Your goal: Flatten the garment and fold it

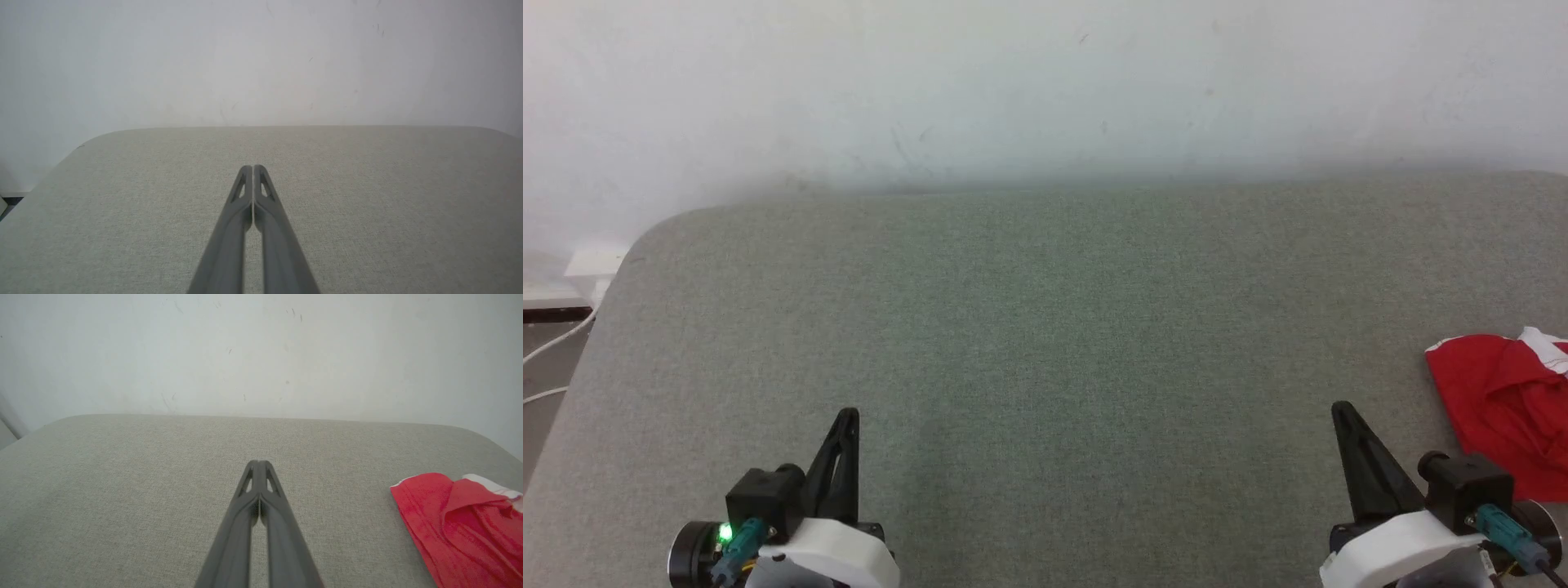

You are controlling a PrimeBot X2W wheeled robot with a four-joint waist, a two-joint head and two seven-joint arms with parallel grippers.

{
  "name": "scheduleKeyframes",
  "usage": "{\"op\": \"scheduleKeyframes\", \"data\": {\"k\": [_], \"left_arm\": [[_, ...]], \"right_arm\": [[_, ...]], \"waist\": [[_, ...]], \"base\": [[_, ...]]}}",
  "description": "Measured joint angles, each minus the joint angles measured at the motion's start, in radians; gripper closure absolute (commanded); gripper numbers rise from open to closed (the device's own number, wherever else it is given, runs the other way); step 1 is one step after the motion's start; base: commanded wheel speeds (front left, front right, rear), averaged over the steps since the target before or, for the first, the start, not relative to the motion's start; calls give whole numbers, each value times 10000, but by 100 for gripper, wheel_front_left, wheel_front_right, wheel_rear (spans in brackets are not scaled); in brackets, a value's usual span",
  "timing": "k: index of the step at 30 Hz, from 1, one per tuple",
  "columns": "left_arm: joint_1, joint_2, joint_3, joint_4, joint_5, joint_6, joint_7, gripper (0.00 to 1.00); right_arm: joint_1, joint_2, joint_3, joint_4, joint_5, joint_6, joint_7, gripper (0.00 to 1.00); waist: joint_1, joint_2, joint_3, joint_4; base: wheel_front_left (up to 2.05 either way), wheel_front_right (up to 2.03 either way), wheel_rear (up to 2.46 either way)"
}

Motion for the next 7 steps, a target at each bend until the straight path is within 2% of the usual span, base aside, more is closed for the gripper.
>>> {"op": "scheduleKeyframes", "data": {"k": [7], "left_arm": [[-1, -31, 23, -107, 100, 40, 146, 100]], "right_arm": [[-98, 2, 0, -4, -38, 0, 73, 100]], "waist": [[0, 0, -6, -8]], "base": [[0, 0, 0]]}}
